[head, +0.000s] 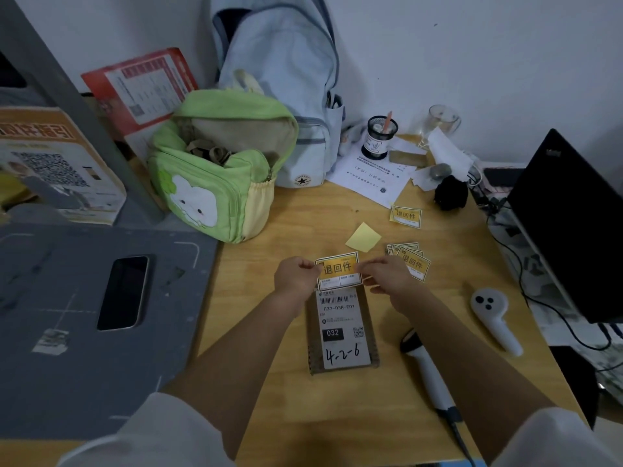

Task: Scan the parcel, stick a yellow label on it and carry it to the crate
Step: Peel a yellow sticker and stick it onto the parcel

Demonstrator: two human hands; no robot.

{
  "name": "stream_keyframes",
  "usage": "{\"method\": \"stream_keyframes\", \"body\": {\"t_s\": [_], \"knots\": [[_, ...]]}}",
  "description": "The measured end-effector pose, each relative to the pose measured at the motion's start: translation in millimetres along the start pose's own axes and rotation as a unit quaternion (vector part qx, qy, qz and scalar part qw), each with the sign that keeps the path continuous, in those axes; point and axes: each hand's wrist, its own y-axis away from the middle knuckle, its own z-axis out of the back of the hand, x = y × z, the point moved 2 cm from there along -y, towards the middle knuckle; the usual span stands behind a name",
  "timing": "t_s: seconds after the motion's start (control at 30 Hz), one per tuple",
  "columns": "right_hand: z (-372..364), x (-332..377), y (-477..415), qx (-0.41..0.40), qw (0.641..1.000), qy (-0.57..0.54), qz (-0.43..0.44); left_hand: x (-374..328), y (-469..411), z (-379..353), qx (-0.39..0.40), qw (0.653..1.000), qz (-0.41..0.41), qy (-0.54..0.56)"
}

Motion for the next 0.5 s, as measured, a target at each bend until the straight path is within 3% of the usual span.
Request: {"method": "stream_keyframes", "body": {"t_s": [0.5], "knots": [[-14.6,-18.5,-24.5,-0.044,0.994,0.099,0.013,7.9,-14.6,-5.2,-0.002,0.994,-0.054,-0.094]]}}
